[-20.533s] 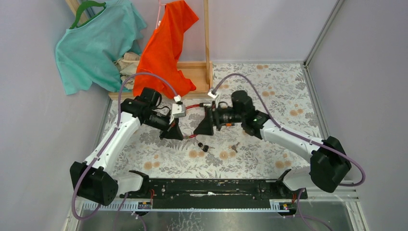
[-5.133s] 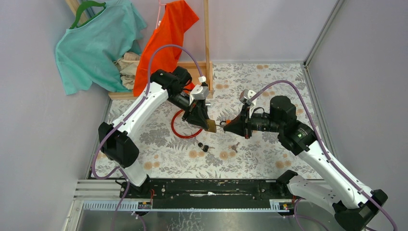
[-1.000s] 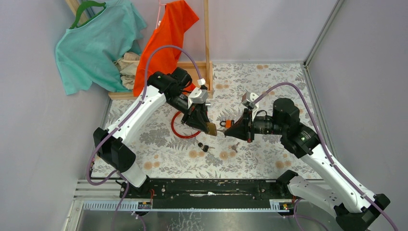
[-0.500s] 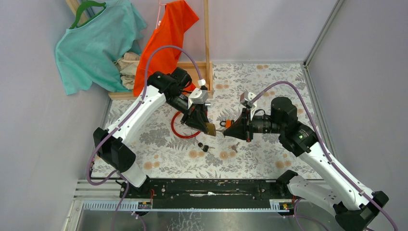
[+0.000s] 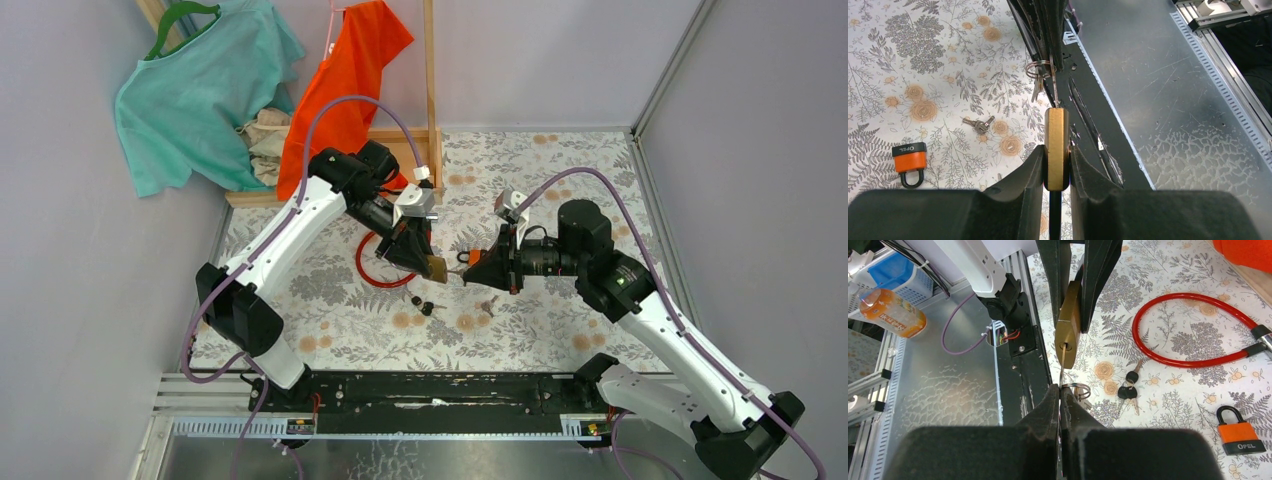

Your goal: Unlock with the key

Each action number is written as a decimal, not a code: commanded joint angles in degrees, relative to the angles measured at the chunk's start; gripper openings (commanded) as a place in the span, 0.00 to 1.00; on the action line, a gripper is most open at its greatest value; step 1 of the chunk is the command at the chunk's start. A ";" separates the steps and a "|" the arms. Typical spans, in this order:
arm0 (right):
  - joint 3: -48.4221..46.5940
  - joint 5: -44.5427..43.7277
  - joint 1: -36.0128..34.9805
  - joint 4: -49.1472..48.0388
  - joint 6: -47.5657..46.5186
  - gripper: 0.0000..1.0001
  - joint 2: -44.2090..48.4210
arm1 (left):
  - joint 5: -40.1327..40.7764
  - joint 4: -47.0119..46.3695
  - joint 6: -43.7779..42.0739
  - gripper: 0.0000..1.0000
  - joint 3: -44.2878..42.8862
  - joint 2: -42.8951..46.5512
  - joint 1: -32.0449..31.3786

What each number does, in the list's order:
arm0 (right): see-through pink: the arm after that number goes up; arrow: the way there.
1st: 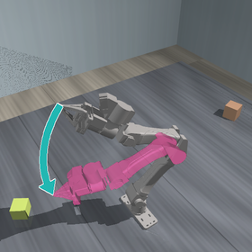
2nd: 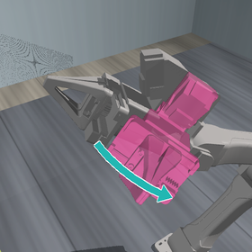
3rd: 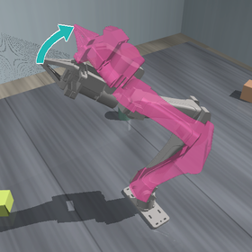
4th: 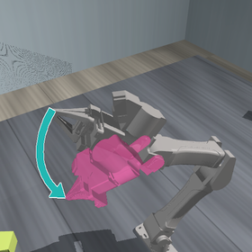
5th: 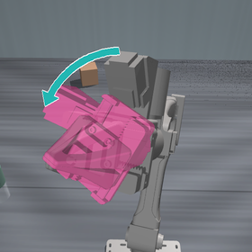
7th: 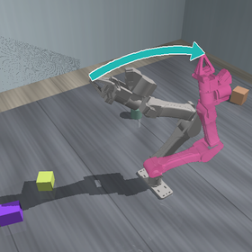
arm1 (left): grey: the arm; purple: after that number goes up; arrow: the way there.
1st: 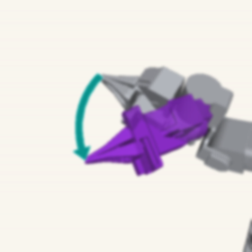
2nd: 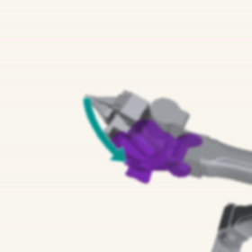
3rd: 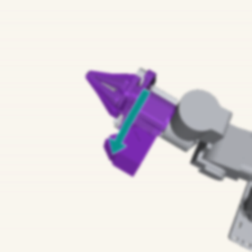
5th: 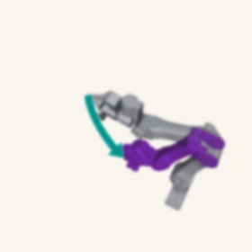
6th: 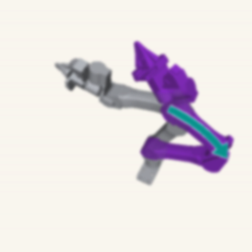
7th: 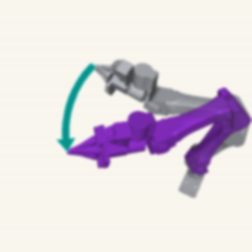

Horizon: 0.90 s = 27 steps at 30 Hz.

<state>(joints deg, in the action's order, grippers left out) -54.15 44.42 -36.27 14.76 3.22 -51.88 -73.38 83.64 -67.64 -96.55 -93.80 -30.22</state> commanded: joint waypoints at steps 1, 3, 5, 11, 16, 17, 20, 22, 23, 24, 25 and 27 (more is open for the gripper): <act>-1.42 -2.25 -0.47 -0.28 -1.73 0.00 0.88 | -4.85 -0.49 0.33 0.00 -2.25 0.58 -0.79; -1.48 -1.08 -0.47 -0.43 -1.23 0.00 0.55 | -4.90 -0.49 0.30 0.00 -2.28 0.68 -0.80; -1.03 0.54 -0.47 -2.39 0.21 0.00 -0.35 | -5.06 -0.49 0.08 0.00 -2.24 0.56 -0.87; 0.15 4.99 -0.47 -9.50 4.74 0.00 -3.32 | -4.36 -0.51 -0.03 0.00 -2.67 0.78 -1.66; -0.09 5.39 -0.47 -10.08 4.91 0.00 -5.04 | -4.07 -0.56 -0.06 0.00 -2.69 0.69 -1.69; 0.12 5.25 -0.44 -10.37 4.94 0.00 -5.07 | -4.19 -0.58 -0.10 0.00 -2.78 0.72 -1.69; 1.36 3.99 -0.47 -11.13 4.66 0.00 -4.42 | -4.80 -0.57 0.01 0.00 -3.26 0.57 -1.69; 2.54 3.20 -0.47 -11.43 4.66 0.00 -3.25 | -5.24 -0.57 0.28 0.00 -3.44 0.47 -1.72; 3.07 2.97 -0.47 -11.76 4.57 0.00 -2.62 | -5.58 -0.58 0.37 0.00 -3.40 0.39 -1.63; 3.79 2.69 -0.47 -12.26 4.64 0.00 -1.82 | -5.92 -0.57 0.58 0.00 -3.38 0.40 -1.60; 4.74 2.51 -0.47 -13.24 5.06 0.00 -0.94 | -6.36 -0.58 0.82 0.00 -3.37 0.33 -1.58; 6.48 1.66 -0.47 -14.91 5.55 0.00 0.91 | -7.65 -0.58 1.28 0.00 -3.33 0.40 -1.31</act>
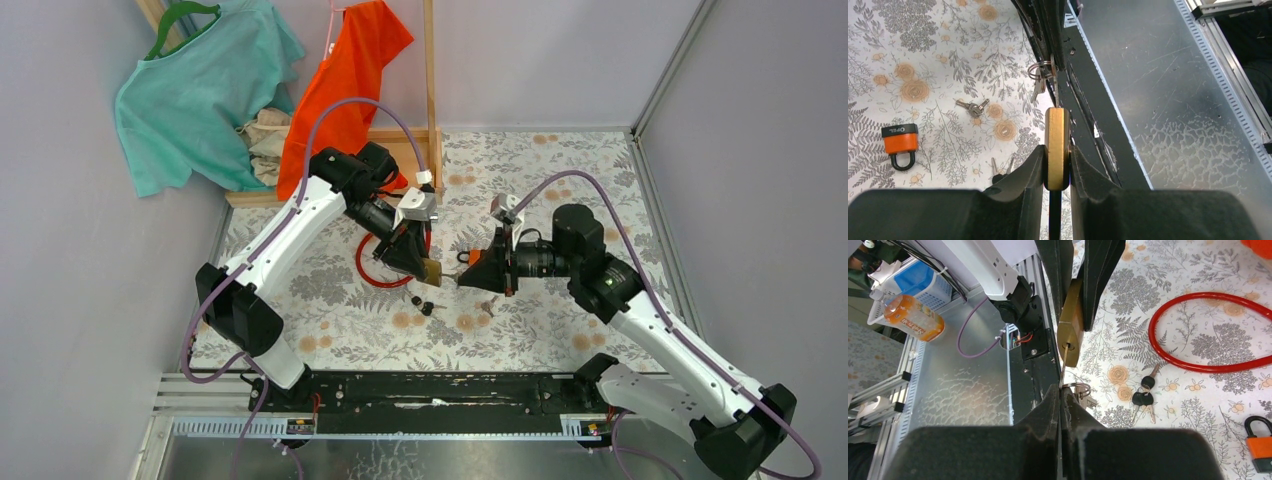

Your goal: Unlock with the key

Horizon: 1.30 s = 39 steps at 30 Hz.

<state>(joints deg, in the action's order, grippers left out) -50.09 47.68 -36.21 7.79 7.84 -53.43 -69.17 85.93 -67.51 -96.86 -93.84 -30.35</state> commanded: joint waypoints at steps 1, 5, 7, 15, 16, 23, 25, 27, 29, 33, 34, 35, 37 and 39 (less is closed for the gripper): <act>3.11 -1.95 -0.52 -8.72 1.20 0.00 3.43 | -12.63 -2.87 1.48 0.00 -3.03 0.48 -1.06; 4.04 -1.91 -0.53 -10.27 2.31 0.00 5.17 | -13.93 -2.83 2.41 0.00 -2.78 0.72 -1.15; 2.54 -1.80 -0.53 -7.95 1.39 0.00 4.89 | -13.22 -2.87 2.54 0.00 -2.47 1.05 -1.28; -0.57 -1.58 -0.54 -3.06 0.25 0.00 4.40 | -12.43 -2.81 2.04 0.00 -1.10 2.03 -1.47; -0.42 -1.36 -0.53 -3.68 0.62 0.00 4.25 | -12.55 -2.84 2.03 0.00 -1.09 1.92 -1.47; -2.53 -2.35 -1.80 -4.54 0.52 0.00 0.74 | -12.31 -2.84 2.57 0.00 -1.56 0.90 -1.58; -2.73 -3.03 -2.23 -4.81 0.06 0.00 0.46 | -12.39 -2.87 2.55 0.00 -1.65 0.81 -1.51; -2.72 -3.09 -2.50 -5.29 0.07 0.00 0.08 | -12.52 -2.87 2.55 0.00 -1.76 0.94 -1.58; -2.66 -3.18 -2.87 -5.31 -0.13 0.00 -0.32 | -12.59 -2.87 2.55 0.00 -1.94 0.88 -1.55; -2.68 -4.03 -2.99 -3.64 -0.68 0.00 1.17 | -11.51 -2.83 2.81 0.00 -2.09 0.88 -1.55; -2.86 -4.49 -2.99 -2.31 -1.23 0.00 1.96 | -11.25 -2.87 2.82 0.00 -1.95 0.97 -1.53; -3.13 -4.85 -2.98 -0.95 -1.70 0.00 2.75 | -11.11 -2.83 2.74 0.00 -1.71 1.21 -1.60; -3.27 -5.82 -2.99 1.38 -2.64 0.00 4.52 | -11.19 -2.83 2.54 0.00 -1.31 1.51 -1.53; -3.22 -6.12 -3.00 2.85 -3.05 0.00 6.50 | -11.55 -2.87 2.30 0.00 -1.18 1.79 -1.50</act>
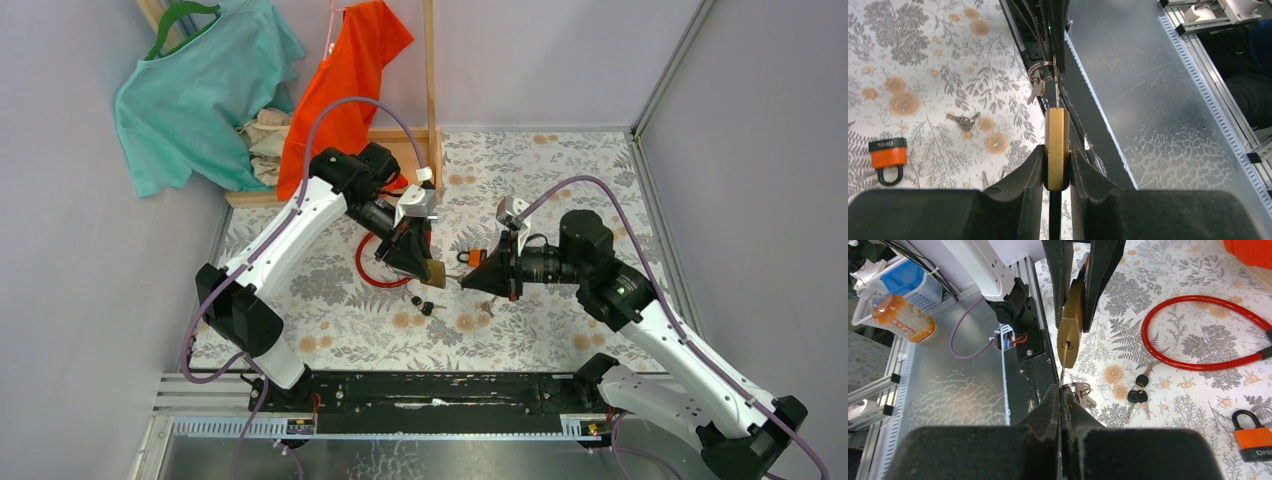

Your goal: Unlock with the key

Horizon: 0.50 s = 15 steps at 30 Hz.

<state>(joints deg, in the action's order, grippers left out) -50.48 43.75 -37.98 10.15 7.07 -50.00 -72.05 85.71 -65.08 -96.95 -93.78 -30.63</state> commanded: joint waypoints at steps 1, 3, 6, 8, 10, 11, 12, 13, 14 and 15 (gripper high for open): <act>-2.79 -2.30 -1.21 1.02 -2.40 0.00 3.65 | -8.89 -2.61 -0.18 0.00 -1.11 1.71 -1.27; -3.14 -2.31 -1.22 2.27 -2.70 0.00 4.52 | -9.27 -2.59 -0.05 0.00 -1.18 1.91 -1.32; -4.31 -2.73 -1.22 5.11 -3.90 0.00 5.40 | -9.70 -2.61 -0.05 0.00 -0.94 2.22 -1.34; -5.35 -2.99 -1.22 7.35 -4.81 0.00 5.84 | -9.46 -2.63 -0.05 0.00 -0.62 2.35 -1.43; -6.60 -3.14 -1.22 9.40 -5.48 0.00 6.38 | -9.07 -2.57 -0.14 0.00 -0.21 2.52 -1.52; -7.17 -3.33 -1.22 10.39 -5.75 0.00 6.59 | -8.99 -2.57 -0.21 0.00 -0.09 2.53 -1.61; -7.68 -3.60 -1.24 11.16 -5.97 0.00 6.92 | -8.93 -2.57 -0.29 0.00 0.00 2.50 -1.71; -8.02 -3.78 -1.21 11.84 -6.11 0.00 7.16 | -8.87 -2.60 -0.23 0.00 -0.06 2.37 -1.63; -8.22 -3.73 -1.22 12.17 -6.15 0.00 7.40 | -8.89 -2.57 -0.22 0.00 -0.16 2.25 -1.70; -8.24 -3.53 -1.22 12.23 -6.03 0.00 7.37 | -8.97 -2.57 -0.22 0.00 -0.41 2.08 -1.71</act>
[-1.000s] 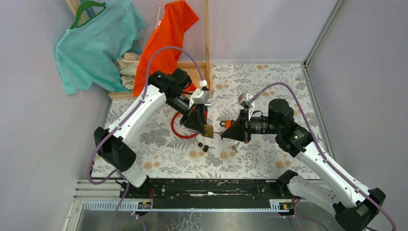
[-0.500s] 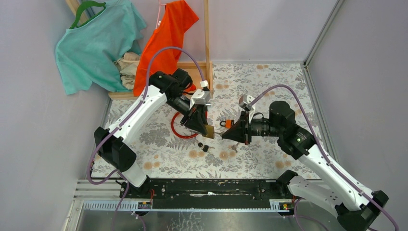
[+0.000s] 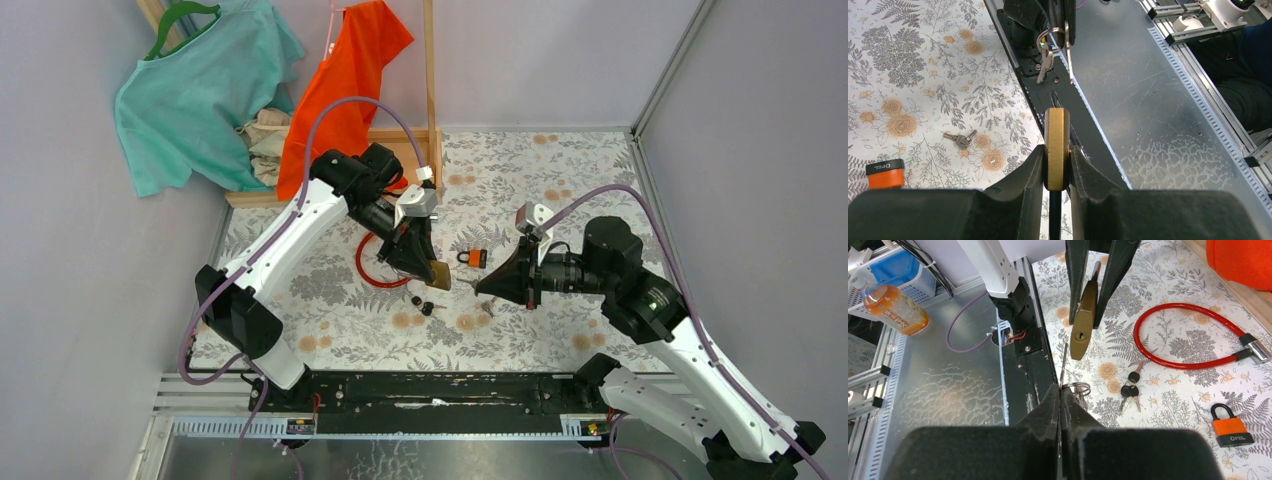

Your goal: Unlock with the key

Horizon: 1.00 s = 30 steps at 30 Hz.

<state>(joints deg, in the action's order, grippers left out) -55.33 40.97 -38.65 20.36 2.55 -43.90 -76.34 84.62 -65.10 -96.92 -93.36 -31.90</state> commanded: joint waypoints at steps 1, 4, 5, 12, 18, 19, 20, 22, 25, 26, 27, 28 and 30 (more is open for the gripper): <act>-3.35 -0.79 -0.55 2.19 -1.49 0.00 1.04 | -4.70 -1.47 -0.16 0.00 -0.65 1.49 -0.53; -2.42 -0.77 -0.55 1.27 -1.54 0.00 0.38 | -4.76 -1.47 0.13 0.00 -1.58 0.89 -0.70; -2.24 -0.54 -0.55 0.74 -1.42 0.00 0.08 | -4.85 -1.47 0.15 0.00 -1.76 0.77 -0.76; -2.73 0.10 -0.55 -1.96 -1.74 0.00 -2.41 | -5.01 -1.47 0.41 0.00 -1.92 0.26 -0.99; -2.56 -0.54 -0.55 -3.05 -1.60 0.00 -2.99 | -5.23 -1.47 0.66 0.00 -2.25 0.14 -1.06; -2.59 -0.47 -0.55 -3.22 -1.45 0.00 -2.95 | -5.23 -1.45 0.67 0.00 -2.24 0.09 -1.06; -2.56 -0.41 -0.55 -3.38 -1.35 0.00 -2.96 | -5.18 -1.47 0.68 0.00 -2.26 0.11 -1.10; -2.52 -0.28 -0.55 -3.52 -1.23 0.00 -3.03 | -5.23 -1.47 0.68 0.00 -2.35 0.02 -1.18; -2.51 0.06 -0.55 -3.53 -1.22 0.00 -3.12 | -5.14 -1.47 0.62 0.00 -2.59 -0.07 -1.17; -2.57 0.15 -0.55 -3.37 -1.23 0.00 -3.18 | -5.14 -1.47 0.65 0.00 -2.64 -0.07 -1.15; -2.49 0.24 -0.52 -3.33 -1.29 0.00 -3.24 | -5.14 -1.47 0.61 0.00 -2.73 -0.07 -1.15; -2.38 0.27 -0.54 -3.20 -1.31 0.00 -3.21 | -5.06 -1.47 0.67 0.00 -2.76 -0.07 -1.15; -2.08 0.41 -0.55 -3.27 -1.25 0.00 -3.21 | -5.05 -1.45 0.75 0.00 -2.77 -0.03 -1.14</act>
<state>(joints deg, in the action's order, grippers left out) -56.21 41.06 -38.68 19.92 1.52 -47.27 -76.77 84.55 -65.04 -97.25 -93.73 -32.64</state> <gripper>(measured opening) 0.011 0.262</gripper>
